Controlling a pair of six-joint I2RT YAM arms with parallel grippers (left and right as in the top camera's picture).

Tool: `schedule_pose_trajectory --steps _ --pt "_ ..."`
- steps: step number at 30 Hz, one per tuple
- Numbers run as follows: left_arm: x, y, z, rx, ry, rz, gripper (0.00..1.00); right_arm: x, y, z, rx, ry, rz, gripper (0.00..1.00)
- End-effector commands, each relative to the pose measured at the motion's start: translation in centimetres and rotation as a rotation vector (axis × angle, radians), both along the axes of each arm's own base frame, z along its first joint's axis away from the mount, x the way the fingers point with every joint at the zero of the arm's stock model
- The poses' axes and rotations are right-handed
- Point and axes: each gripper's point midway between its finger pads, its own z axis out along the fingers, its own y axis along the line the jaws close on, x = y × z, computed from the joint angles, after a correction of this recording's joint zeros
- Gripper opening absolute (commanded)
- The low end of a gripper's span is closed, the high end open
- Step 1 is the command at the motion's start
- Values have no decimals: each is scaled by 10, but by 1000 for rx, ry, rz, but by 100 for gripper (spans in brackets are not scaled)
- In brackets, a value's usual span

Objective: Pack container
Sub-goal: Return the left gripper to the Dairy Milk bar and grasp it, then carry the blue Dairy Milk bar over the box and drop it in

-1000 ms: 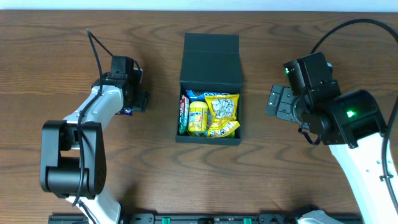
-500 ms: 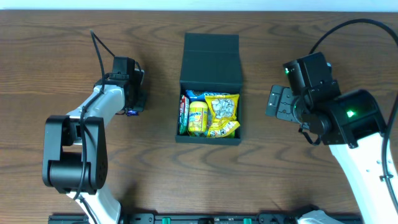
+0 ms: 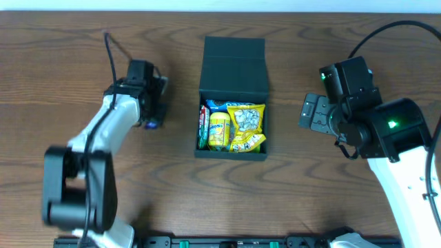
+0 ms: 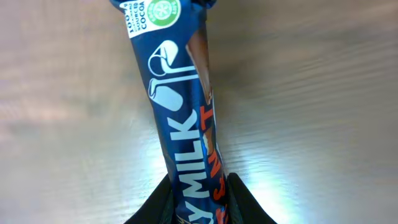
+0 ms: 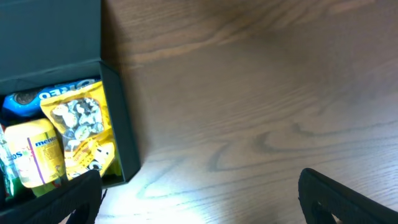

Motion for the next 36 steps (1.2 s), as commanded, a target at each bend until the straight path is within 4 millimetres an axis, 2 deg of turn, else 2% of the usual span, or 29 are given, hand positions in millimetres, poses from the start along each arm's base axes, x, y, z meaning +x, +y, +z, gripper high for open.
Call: schedule_pose_trajectory --steps 1,2,3,7,9,13,16,20,24,25,26,27,30,33,35,36 --pt "8 -52 73 17 -224 -372 6 -3 -9 1 -34 4 -9 99" --pt "0 -80 91 76 -300 -586 6 -7 -13 4 -45 -5 -16 99" --pt "-8 -96 97 102 -331 -715 6 -9 -15 8 -42 -19 -21 99" --pt "-29 -141 97 228 -409 -1138 6 -18 -28 28 -11 -113 -61 99" --pt "-32 -158 95 276 -450 -1270 6 -25 -35 43 8 -184 -83 99" --pt "-18 -174 93 288 -519 -1304 6 -39 -47 65 8 -284 -112 99" --pt "-15 -181 84 335 -548 -1427 6 -46 -48 72 18 -318 -113 99" --pt "-3 -188 71 355 -567 -1447 6 -48 -49 73 22 -327 -113 99" --pt "-1 -191 61 352 -554 -1454 6 -47 -49 73 21 -325 -113 99" --pt "-1 -191 60 349 -550 -1452 31 -47 -49 73 21 -324 -113 99" --pt "-1 -191 60 341 -547 -1439 72 -47 -49 73 21 -324 -113 99" --pt "-1 -191 60 341 -547 -1438 95 -47 -49 73 21 -324 -113 99" --pt "0 -191 64 318 -549 -1392 95 -48 -49 72 20 -321 -113 99" --pt "1 -192 76 270 -563 -1301 95 -50 -49 71 17 -311 -112 99" --pt "1 -191 90 228 -575 -1223 95 -51 -50 70 15 -305 -112 99" --pt "-1 -190 105 168 -586 -1121 95 -49 -49 66 12 -293 -111 99"
